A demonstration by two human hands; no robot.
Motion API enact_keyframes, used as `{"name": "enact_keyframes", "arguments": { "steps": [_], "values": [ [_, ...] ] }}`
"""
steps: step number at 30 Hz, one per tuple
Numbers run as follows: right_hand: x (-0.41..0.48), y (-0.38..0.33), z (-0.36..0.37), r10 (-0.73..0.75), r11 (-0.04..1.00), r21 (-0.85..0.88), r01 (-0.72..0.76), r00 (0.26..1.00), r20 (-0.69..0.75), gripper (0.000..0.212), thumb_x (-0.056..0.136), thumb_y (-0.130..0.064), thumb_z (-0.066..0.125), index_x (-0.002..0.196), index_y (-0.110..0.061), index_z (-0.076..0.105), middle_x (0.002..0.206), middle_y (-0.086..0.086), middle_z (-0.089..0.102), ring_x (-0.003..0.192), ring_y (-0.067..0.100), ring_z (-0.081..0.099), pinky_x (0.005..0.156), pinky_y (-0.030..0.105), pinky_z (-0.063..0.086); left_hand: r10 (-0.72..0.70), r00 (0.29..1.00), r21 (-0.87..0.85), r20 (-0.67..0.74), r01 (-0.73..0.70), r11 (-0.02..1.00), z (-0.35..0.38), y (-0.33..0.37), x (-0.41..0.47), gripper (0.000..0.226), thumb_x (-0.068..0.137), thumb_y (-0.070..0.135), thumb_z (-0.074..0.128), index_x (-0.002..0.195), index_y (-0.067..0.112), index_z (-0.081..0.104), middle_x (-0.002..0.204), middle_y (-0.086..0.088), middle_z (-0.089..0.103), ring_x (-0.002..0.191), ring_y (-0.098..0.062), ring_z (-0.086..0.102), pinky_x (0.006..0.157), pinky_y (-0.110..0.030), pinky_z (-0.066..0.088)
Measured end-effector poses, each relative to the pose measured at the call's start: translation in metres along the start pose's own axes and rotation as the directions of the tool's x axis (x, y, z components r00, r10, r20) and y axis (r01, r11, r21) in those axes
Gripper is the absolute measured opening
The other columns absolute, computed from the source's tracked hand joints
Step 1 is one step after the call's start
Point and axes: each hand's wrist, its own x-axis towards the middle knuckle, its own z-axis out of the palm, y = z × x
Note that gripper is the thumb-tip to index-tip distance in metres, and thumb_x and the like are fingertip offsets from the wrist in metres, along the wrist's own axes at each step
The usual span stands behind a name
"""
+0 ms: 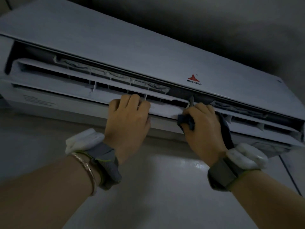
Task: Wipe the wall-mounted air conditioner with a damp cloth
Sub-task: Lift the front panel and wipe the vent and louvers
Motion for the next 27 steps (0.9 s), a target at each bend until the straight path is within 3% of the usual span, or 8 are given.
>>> {"name": "enact_keyframes", "arguments": {
  "steps": [6, 12, 17, 19, 21, 24, 27],
  "values": [
    [0.006, 0.0, 0.0, -0.06, 0.997, 0.04, 0.061, 0.998, -0.02, 0.016, 0.069, 0.007, 0.068, 0.083, 0.001, 0.064, 0.082, 0.021, 0.062, 0.079, 0.038, 0.053, 0.066, 0.042, 0.045, -0.069, 0.998, -0.015, 0.009, 0.069, 0.998, -0.002, 0.004, 0.006, 0.024, 0.086, 0.019, 0.055, 0.106, 0.007, 0.06, 0.107, -0.016, 0.059, 0.107, -0.034, 0.052, 0.091, -0.046, 0.035],
    [-0.003, -0.007, 0.005, -0.184, 0.982, 0.055, 0.18, 0.98, 0.076, 0.02, 0.061, 0.019, 0.057, 0.068, 0.001, 0.063, 0.078, 0.022, 0.059, 0.075, 0.036, 0.052, 0.062, 0.039, 0.042, -0.091, 0.996, 0.007, 0.019, 0.091, 0.996, 0.008, 0.007, -0.002, 0.025, 0.089, 0.019, 0.05, 0.11, 0.008, 0.056, 0.112, -0.015, 0.056, 0.11, -0.032, 0.048, 0.094, -0.044, 0.032],
    [-0.006, -0.006, 0.006, 0.172, 0.93, 0.337, -0.145, 0.984, -0.053, 0.016, 0.073, 0.001, 0.061, 0.077, -0.013, 0.053, 0.083, 0.005, 0.052, 0.085, 0.024, 0.049, 0.074, 0.025, 0.036, -0.075, 0.997, 0.024, 0.03, 0.075, 0.997, 0.007, 0.008, 0.0, 0.024, 0.088, 0.014, 0.048, 0.109, 0.008, 0.057, 0.111, -0.014, 0.059, 0.107, -0.032, 0.051, 0.091, -0.045, 0.035],
    [-0.006, 0.0, 0.004, 0.329, 0.864, 0.427, -0.267, 0.941, -0.077, 0.011, 0.078, -0.006, 0.058, 0.082, -0.014, 0.053, 0.088, 0.008, 0.056, 0.09, 0.028, 0.054, 0.08, 0.036, 0.046, -0.07, 0.997, 0.031, 0.012, 0.069, 0.997, 0.008, 0.008, -0.001, 0.022, 0.086, 0.012, 0.05, 0.106, 0.007, 0.059, 0.108, -0.015, 0.061, 0.104, -0.033, 0.054, 0.089, -0.044, 0.037],
    [-0.006, 0.008, 0.003, 0.427, 0.853, 0.37, -0.369, 0.9, -0.089, 0.001, 0.082, -0.01, 0.055, 0.083, -0.011, 0.055, 0.091, 0.016, 0.057, 0.095, 0.036, 0.053, 0.083, 0.043, 0.045, -0.071, 0.998, 0.04, 0.001, 0.07, 0.997, 0.008, 0.008, -0.001, 0.019, 0.084, 0.011, 0.052, 0.101, 0.007, 0.061, 0.103, -0.014, 0.063, 0.1, -0.034, 0.056, 0.087, -0.043, 0.039],
    [-0.006, 0.008, 0.008, 0.381, 0.919, 0.138, -0.368, 0.921, -0.085, 0.012, 0.086, -0.017, 0.054, 0.082, -0.008, 0.058, 0.098, 0.022, 0.058, 0.101, 0.036, 0.047, 0.079, 0.039, 0.034, -0.077, 0.997, 0.031, 0.007, 0.076, 0.997, 0.009, 0.009, 0.0, 0.019, 0.086, 0.015, 0.051, 0.101, 0.008, 0.061, 0.103, -0.013, 0.062, 0.101, -0.033, 0.055, 0.088, -0.043, 0.038],
    [-0.003, -0.009, 0.014, 0.247, 0.959, 0.156, -0.236, 0.967, -0.055, 0.018, 0.087, -0.02, 0.056, 0.072, -0.01, 0.056, 0.084, 0.015, 0.055, 0.093, 0.033, 0.049, 0.076, 0.037, 0.034, -0.092, 0.996, 0.024, 0.001, 0.092, 0.995, 0.009, 0.009, 0.001, 0.022, 0.087, 0.02, 0.05, 0.102, 0.008, 0.06, 0.105, -0.013, 0.062, 0.104, -0.032, 0.054, 0.088, -0.044, 0.037]
  ]
}}
